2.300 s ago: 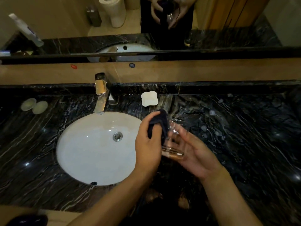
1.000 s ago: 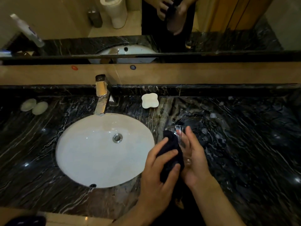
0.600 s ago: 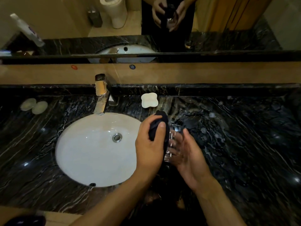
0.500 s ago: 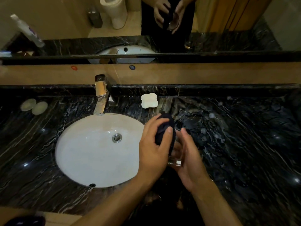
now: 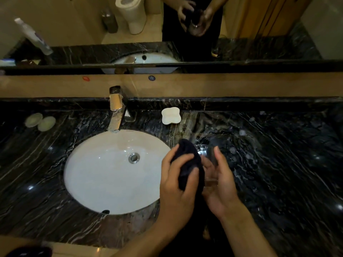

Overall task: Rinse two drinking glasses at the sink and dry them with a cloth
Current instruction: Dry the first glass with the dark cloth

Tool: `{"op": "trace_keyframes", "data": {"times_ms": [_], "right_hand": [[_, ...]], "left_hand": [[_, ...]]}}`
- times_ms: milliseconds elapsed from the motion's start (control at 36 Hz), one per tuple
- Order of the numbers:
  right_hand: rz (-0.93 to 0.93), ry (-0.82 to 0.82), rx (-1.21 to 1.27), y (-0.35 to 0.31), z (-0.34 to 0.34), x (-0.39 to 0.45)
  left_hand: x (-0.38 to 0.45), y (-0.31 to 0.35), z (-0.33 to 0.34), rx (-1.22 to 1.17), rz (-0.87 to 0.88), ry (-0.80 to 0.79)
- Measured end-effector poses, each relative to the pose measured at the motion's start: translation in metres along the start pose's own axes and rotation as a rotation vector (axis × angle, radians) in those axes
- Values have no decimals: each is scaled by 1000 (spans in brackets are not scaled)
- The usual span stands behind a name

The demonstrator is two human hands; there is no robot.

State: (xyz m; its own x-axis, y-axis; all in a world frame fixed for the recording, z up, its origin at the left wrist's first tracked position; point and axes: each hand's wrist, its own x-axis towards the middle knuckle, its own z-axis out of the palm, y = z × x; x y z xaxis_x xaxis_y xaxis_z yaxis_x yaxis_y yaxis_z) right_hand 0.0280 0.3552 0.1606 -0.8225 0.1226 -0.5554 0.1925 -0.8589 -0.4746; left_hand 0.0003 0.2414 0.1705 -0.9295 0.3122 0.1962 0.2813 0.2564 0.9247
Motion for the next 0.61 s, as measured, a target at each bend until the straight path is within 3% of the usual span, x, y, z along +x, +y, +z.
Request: {"op": "trace_keyframes", "data": {"times_ms": [194, 361, 444, 611], "right_hand": [[-16, 35, -126, -1, -2, 3], [-91, 62, -256, -6, 3, 3], [-154, 89, -196, 1, 1, 5], [-86, 177, 85, -1, -6, 14]], "left_hand": [[39, 7, 3, -109, -182, 31], [28, 7, 4, 56, -59, -75], [12, 2, 3, 32, -55, -80], [-14, -4, -3, 34, 4, -157]]}}
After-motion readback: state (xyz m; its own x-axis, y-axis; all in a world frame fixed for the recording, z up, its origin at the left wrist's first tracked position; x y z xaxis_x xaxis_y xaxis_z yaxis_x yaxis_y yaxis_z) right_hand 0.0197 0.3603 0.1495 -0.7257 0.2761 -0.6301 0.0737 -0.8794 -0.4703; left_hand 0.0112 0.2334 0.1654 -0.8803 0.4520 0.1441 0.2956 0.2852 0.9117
